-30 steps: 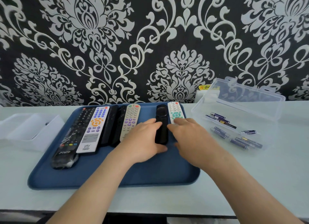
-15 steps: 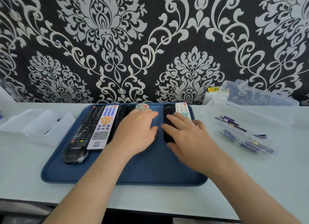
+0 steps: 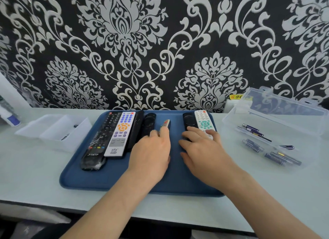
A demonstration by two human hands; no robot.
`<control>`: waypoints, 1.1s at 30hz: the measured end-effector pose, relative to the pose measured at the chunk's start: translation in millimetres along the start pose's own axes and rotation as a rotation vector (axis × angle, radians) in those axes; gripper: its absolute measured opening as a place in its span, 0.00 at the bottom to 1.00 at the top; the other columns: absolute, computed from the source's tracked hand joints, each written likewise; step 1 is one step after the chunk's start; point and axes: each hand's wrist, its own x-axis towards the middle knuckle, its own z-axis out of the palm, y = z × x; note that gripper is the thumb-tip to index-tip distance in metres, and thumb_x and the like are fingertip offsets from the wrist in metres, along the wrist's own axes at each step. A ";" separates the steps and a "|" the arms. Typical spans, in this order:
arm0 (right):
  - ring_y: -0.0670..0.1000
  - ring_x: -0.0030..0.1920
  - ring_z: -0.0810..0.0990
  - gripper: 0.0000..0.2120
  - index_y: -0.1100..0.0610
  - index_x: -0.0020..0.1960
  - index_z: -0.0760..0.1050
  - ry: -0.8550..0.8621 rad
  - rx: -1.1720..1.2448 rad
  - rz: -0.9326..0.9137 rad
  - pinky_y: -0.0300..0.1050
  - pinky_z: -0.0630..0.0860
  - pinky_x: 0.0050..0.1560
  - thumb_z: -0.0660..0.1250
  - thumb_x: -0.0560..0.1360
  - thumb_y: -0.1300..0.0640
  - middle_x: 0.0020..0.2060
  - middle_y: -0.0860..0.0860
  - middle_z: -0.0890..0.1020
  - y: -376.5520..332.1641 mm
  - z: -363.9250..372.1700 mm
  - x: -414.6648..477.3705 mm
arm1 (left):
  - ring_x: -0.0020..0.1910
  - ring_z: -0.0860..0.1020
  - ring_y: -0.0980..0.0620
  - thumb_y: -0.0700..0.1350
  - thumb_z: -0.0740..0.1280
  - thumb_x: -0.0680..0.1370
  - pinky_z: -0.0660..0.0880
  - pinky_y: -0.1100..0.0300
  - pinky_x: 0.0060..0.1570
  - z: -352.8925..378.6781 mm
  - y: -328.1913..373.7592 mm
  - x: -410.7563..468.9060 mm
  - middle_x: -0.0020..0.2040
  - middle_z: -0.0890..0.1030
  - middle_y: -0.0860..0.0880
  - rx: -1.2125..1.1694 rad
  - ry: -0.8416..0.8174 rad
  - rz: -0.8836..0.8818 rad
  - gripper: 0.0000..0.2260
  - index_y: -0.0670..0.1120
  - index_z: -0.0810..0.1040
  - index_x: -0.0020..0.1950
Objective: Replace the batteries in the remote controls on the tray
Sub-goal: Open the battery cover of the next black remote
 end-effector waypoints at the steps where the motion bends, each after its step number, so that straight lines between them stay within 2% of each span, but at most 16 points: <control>1: 0.55 0.58 0.80 0.07 0.55 0.44 0.80 0.071 0.054 -0.004 0.57 0.74 0.54 0.64 0.71 0.57 0.47 0.50 0.82 -2.6 0.1 0.8 | 0.49 0.80 0.42 0.49 0.64 0.77 0.69 0.54 0.38 -0.1 -2.7 1.5 0.54 0.78 0.46 -0.046 -0.011 -0.015 0.22 0.48 0.61 0.68; 3: 0.57 0.52 0.80 0.10 0.59 0.50 0.80 0.162 0.265 0.006 0.51 0.76 0.52 0.61 0.74 0.61 0.47 0.53 0.82 -8.1 -1.2 4.3 | 0.47 0.80 0.42 0.50 0.68 0.75 0.75 0.52 0.42 -2.9 -12.8 6.2 0.49 0.82 0.48 -0.261 0.007 -0.103 0.18 0.52 0.68 0.63; 4: 0.55 0.49 0.79 0.11 0.60 0.55 0.79 0.184 0.409 0.062 0.47 0.74 0.52 0.60 0.77 0.62 0.47 0.53 0.82 -13.0 -6.3 5.6 | 0.46 0.81 0.45 0.50 0.69 0.73 0.77 0.52 0.45 -6.8 -18.3 8.2 0.47 0.83 0.50 -0.425 0.021 -0.171 0.17 0.54 0.71 0.61; 6: 0.52 0.44 0.77 0.16 0.57 0.68 0.73 0.148 0.813 0.300 0.39 0.71 0.49 0.59 0.82 0.57 0.46 0.53 0.81 -20.1 -15.4 5.2 | 0.44 0.83 0.53 0.45 0.72 0.73 0.79 0.53 0.49 -15.0 -23.6 13.3 0.44 0.85 0.54 -0.933 0.043 -0.287 0.16 0.54 0.76 0.60; 7: 0.51 0.46 0.79 0.18 0.53 0.72 0.70 0.062 1.116 0.433 0.38 0.74 0.50 0.60 0.83 0.53 0.48 0.52 0.82 -24.1 -20.6 5.9 | 0.45 0.84 0.53 0.41 0.72 0.74 0.79 0.53 0.51 -20.8 -21.4 13.8 0.45 0.86 0.53 -1.260 0.020 -0.313 0.16 0.51 0.77 0.60; 8: 0.50 0.50 0.82 0.19 0.50 0.73 0.69 -0.041 1.422 0.538 0.43 0.78 0.53 0.59 0.83 0.50 0.51 0.51 0.83 -26.4 -24.4 7.2 | 0.47 0.84 0.51 0.38 0.71 0.74 0.78 0.52 0.53 -26.0 -16.3 13.9 0.47 0.86 0.50 -1.548 -0.012 -0.322 0.15 0.48 0.78 0.60; 9: 0.52 0.54 0.83 0.18 0.48 0.71 0.71 -0.127 1.673 0.598 0.51 0.81 0.54 0.58 0.83 0.47 0.54 0.52 0.84 -27.4 -28.2 8.1 | 0.50 0.84 0.49 0.36 0.70 0.75 0.77 0.51 0.55 -27.9 -9.3 14.4 0.49 0.86 0.48 -1.730 -0.029 -0.317 0.14 0.46 0.79 0.59; 10: 0.56 0.56 0.83 0.18 0.48 0.68 0.73 -0.175 1.852 0.611 0.58 0.81 0.53 0.56 0.83 0.45 0.56 0.53 0.84 -27.6 -31.0 8.9 | 0.51 0.83 0.48 0.36 0.69 0.75 0.76 0.50 0.56 -27.9 -1.8 13.9 0.50 0.85 0.46 -1.814 -0.036 -0.308 0.13 0.45 0.80 0.59; 11: 0.57 0.57 0.83 0.18 0.48 0.67 0.74 -0.186 1.962 0.600 0.61 0.81 0.52 0.55 0.83 0.44 0.57 0.54 0.84 -27.0 -32.9 9.0 | 0.53 0.83 0.48 0.36 0.68 0.76 0.76 0.50 0.56 -27.0 5.6 13.0 0.51 0.85 0.46 -1.850 -0.047 -0.300 0.13 0.46 0.80 0.59; 13: 0.59 0.57 0.83 0.19 0.49 0.66 0.74 -0.147 2.020 0.553 0.63 0.81 0.51 0.52 0.83 0.43 0.58 0.53 0.84 -23.3 -32.9 8.7 | 0.53 0.83 0.48 0.37 0.67 0.77 0.77 0.49 0.55 -25.4 18.2 13.0 0.52 0.85 0.47 -1.867 -0.063 -0.291 0.13 0.47 0.80 0.60; 19: 0.61 0.53 0.82 0.17 0.47 0.62 0.75 -0.079 1.925 0.509 0.61 0.82 0.47 0.51 0.83 0.44 0.57 0.56 0.84 -15.2 -34.4 6.9 | 0.51 0.83 0.47 0.38 0.68 0.77 0.77 0.52 0.46 -25.9 27.0 18.3 0.51 0.85 0.48 -1.869 -0.056 -0.294 0.13 0.48 0.79 0.60; 24: 0.66 0.48 0.84 0.17 0.48 0.62 0.75 -0.077 1.862 0.508 0.59 0.83 0.44 0.51 0.83 0.44 0.52 0.56 0.85 -5.4 -38.7 5.3 | 0.49 0.83 0.48 0.34 0.68 0.75 0.77 0.55 0.45 -30.0 27.3 21.2 0.50 0.85 0.47 -1.866 -0.055 -0.255 0.14 0.46 0.78 0.59; 27: 0.62 0.47 0.85 0.18 0.50 0.63 0.75 -0.114 1.872 0.547 0.60 0.82 0.48 0.51 0.83 0.44 0.53 0.56 0.85 -1.0 -38.7 5.0 | 0.49 0.84 0.49 0.32 0.68 0.75 0.79 0.55 0.43 -32.6 29.0 21.8 0.49 0.86 0.49 -1.784 -0.039 -0.186 0.16 0.46 0.76 0.59; 30: 0.60 0.57 0.82 0.18 0.53 0.60 0.79 -0.130 1.940 0.629 0.65 0.78 0.57 0.54 0.82 0.46 0.57 0.58 0.84 4.1 -39.1 7.6 | 0.48 0.84 0.53 0.30 0.70 0.73 0.80 0.56 0.48 -31.7 33.8 21.9 0.48 0.86 0.51 -1.637 0.075 -0.141 0.19 0.48 0.76 0.58; 31: 0.59 0.58 0.82 0.18 0.54 0.59 0.79 -0.125 1.966 0.639 0.65 0.77 0.59 0.55 0.82 0.48 0.57 0.59 0.83 5.4 -40.0 8.5 | 0.48 0.84 0.55 0.30 0.72 0.72 0.80 0.57 0.50 -30.7 35.7 21.3 0.49 0.86 0.52 -1.572 0.112 -0.128 0.20 0.50 0.76 0.58; 33: 0.56 0.53 0.82 0.18 0.56 0.58 0.79 -0.132 2.001 0.616 0.62 0.77 0.58 0.53 0.79 0.51 0.55 0.60 0.84 7.3 -42.1 8.8 | 0.47 0.83 0.60 0.34 0.74 0.71 0.79 0.61 0.51 -29.7 39.6 19.4 0.49 0.85 0.58 -1.435 0.159 -0.094 0.22 0.55 0.76 0.57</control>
